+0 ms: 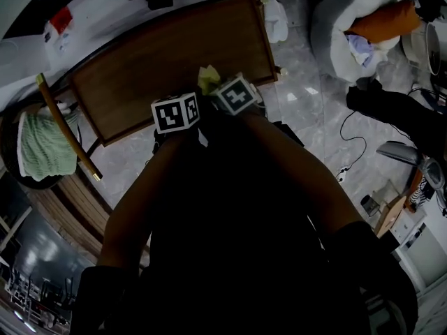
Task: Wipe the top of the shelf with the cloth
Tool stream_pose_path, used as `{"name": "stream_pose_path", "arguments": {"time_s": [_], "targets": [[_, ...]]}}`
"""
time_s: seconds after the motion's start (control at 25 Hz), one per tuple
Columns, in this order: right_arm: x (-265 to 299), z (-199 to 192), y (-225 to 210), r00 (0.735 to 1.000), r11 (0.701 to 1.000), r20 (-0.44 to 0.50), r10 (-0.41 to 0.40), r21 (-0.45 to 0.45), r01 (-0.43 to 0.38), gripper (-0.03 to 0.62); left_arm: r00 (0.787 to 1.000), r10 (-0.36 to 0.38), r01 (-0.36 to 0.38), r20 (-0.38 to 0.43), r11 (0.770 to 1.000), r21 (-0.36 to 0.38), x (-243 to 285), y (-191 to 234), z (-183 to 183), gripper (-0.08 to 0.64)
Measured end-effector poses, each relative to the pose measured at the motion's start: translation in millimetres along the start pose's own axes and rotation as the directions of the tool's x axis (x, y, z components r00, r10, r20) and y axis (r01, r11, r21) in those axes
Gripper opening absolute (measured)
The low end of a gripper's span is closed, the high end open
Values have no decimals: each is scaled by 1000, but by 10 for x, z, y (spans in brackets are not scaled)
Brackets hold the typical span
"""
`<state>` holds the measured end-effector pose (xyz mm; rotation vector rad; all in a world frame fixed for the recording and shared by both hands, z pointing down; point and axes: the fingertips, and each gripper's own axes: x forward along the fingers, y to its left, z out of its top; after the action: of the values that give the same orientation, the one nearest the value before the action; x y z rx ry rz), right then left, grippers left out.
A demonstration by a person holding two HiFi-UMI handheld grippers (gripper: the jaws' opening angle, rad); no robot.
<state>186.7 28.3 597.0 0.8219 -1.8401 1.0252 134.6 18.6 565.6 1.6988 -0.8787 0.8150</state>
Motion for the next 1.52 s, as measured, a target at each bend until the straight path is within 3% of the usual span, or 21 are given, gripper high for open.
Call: {"name": "stream_pose_path", "arguments": {"time_s": [0.48,0.72,1.08,1.4,1.52], "targets": [[-341,-234,-620,994,992,-8,-107,70,107,46,997,-72,73,-22,995,75,329,-499,167,11],[-502,-335,-906,982,980,-34,-186,68,188,46,992,-120,122,-25,990,65,480,-691,200,11],[-747,-516,-1267,932,933,-130,-338,84,350,46,977,-210,211,-18,975,74,590,-1090,266,11],[-830,-562,-1403,856,864,-198,-478,66,498,46,976,-217,216,23,976,31,400,-825,322,11],[-800,-594,-1364,843,852,-228,-487,90,516,46,978,-203,202,47,979,18,185,-610,307,11]]}}
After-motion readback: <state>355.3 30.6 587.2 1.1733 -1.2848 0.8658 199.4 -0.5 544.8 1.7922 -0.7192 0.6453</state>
